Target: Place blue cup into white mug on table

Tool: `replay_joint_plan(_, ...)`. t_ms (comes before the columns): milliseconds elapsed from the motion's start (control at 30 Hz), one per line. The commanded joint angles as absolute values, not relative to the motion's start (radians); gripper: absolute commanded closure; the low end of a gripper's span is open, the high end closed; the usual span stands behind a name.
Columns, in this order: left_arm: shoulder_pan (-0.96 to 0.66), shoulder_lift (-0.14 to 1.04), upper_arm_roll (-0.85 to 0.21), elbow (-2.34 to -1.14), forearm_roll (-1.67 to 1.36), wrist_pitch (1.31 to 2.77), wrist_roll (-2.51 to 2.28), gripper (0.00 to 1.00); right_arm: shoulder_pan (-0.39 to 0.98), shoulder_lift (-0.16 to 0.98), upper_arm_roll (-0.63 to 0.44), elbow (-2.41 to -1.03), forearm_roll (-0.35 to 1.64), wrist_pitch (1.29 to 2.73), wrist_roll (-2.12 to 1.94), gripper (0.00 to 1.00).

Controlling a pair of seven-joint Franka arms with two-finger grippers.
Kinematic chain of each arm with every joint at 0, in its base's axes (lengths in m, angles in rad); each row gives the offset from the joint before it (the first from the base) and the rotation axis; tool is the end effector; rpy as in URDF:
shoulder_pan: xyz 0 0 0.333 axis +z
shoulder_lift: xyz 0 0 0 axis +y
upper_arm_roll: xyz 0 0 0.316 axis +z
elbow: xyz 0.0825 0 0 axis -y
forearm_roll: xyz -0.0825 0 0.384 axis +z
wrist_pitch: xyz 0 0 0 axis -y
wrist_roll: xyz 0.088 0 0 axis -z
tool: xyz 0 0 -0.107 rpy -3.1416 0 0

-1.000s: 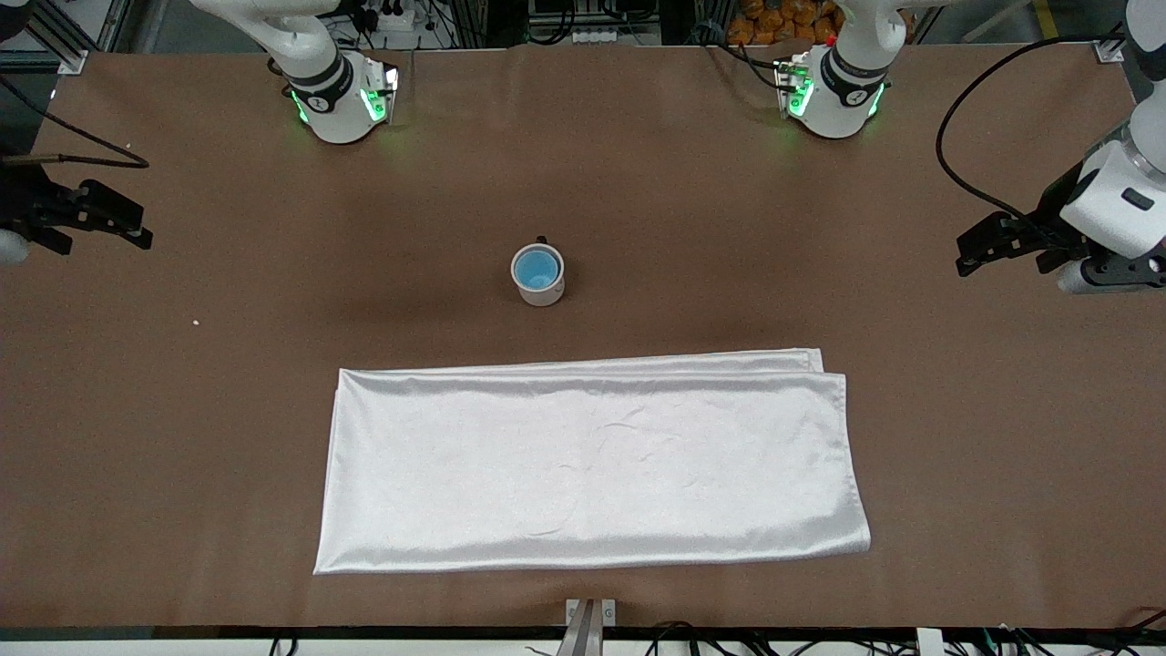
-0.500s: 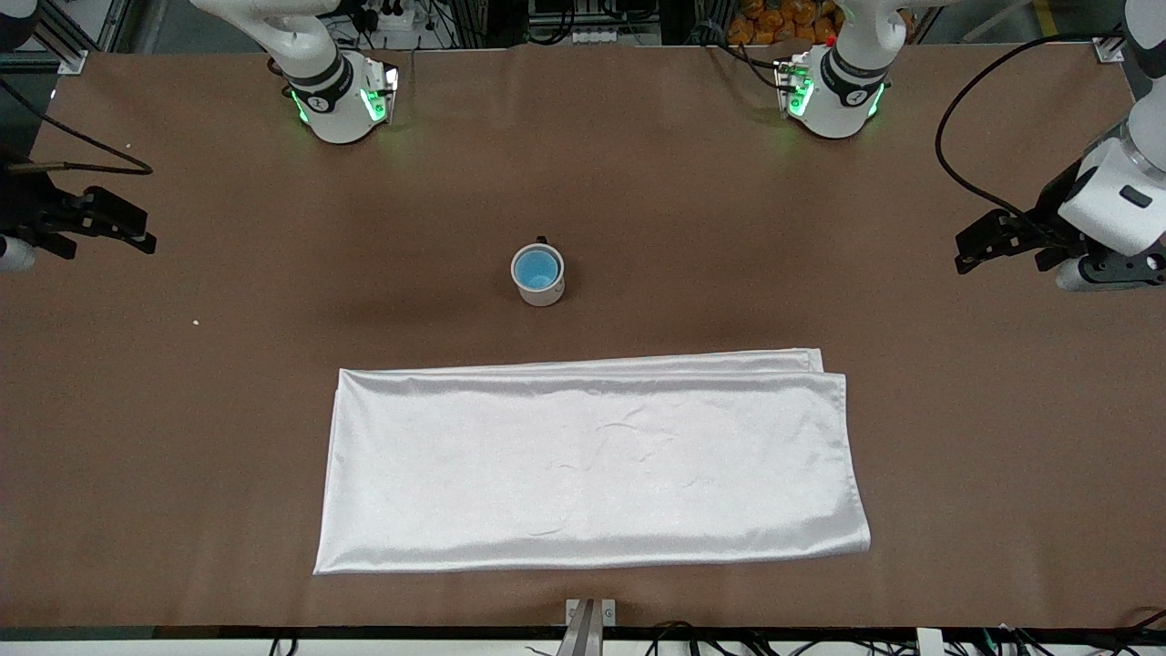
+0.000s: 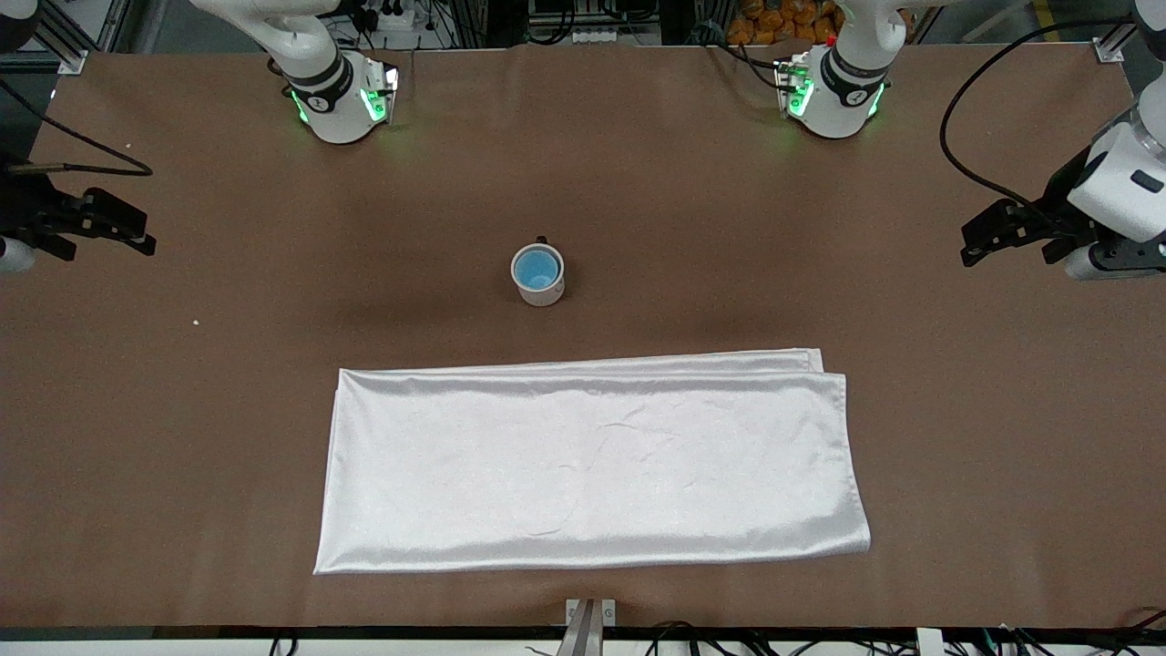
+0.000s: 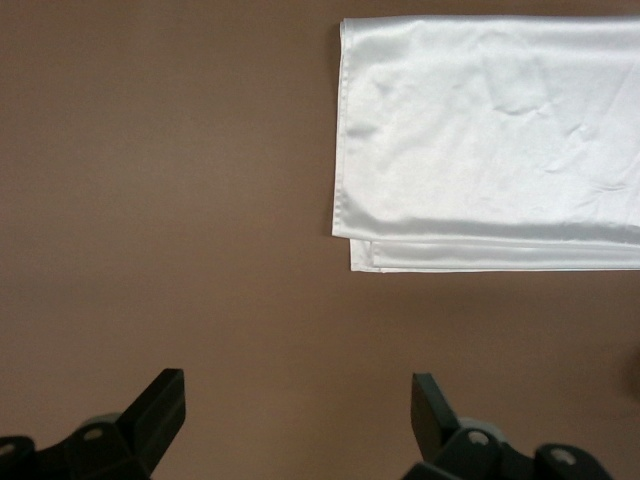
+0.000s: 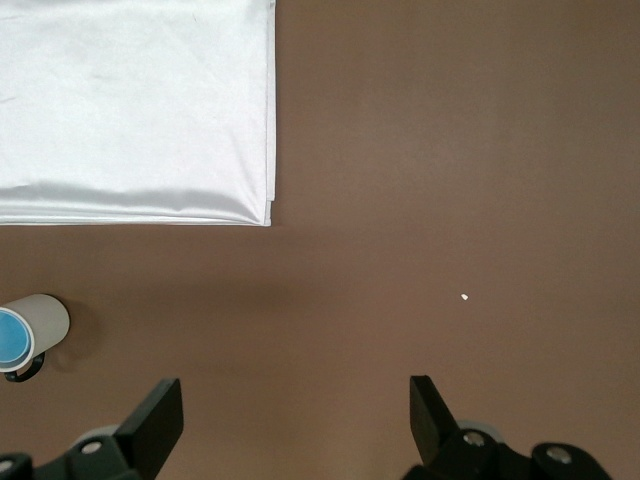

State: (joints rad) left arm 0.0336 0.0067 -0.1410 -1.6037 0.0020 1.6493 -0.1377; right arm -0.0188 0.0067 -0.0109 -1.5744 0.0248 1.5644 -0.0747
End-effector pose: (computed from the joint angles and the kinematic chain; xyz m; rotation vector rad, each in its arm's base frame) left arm 0.5605 -0.0600 0.6122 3.1369 0.0474 0.0609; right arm 0.5555 -0.0138 0.6186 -3.1152 -0.0700 0.0240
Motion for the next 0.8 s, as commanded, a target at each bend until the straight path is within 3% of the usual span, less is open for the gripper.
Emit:
replay_joint_plan(0,0.038,-0.012,-0.143,-1.609,-0.011,1.638,-0.106,0.0,-0.031,0.014,-0.002,-1.56,0.032,1.566,-0.063,0.0)
replay_joint_plan(767,0.043,-0.003,-0.141,-1.592,-0.014,1.638,-0.126,0.0,-0.031,0.012,-0.002,-1.562,0.031,1.571,-0.063,0.0)
